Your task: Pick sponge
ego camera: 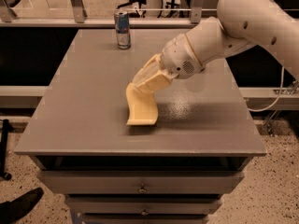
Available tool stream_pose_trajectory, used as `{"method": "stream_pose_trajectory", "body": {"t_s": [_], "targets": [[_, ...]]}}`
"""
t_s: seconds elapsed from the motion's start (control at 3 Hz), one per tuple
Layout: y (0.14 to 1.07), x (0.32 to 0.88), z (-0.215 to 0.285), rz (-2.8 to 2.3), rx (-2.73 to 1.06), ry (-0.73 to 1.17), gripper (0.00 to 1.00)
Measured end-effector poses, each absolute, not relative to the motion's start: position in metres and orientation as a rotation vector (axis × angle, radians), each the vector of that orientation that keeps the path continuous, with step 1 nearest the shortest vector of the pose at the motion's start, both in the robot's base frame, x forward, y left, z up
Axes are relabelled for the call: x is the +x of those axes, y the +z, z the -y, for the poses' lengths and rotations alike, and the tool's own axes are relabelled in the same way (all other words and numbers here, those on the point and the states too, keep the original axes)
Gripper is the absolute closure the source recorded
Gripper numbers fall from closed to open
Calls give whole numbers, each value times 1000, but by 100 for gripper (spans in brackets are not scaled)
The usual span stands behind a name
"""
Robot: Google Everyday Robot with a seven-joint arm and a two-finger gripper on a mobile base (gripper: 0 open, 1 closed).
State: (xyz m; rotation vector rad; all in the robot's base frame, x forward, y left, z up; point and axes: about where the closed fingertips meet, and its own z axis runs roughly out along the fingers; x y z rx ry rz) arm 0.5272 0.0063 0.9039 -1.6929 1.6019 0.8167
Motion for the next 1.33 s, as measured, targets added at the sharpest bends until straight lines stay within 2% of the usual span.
{"method": "stream_pose_trajectory", "body": {"t_s": [0.67, 1.33], "targets": [[907, 531, -3, -1602, -1668, 824, 100], [954, 571, 22, -1643, -1420, 968, 100]]}}
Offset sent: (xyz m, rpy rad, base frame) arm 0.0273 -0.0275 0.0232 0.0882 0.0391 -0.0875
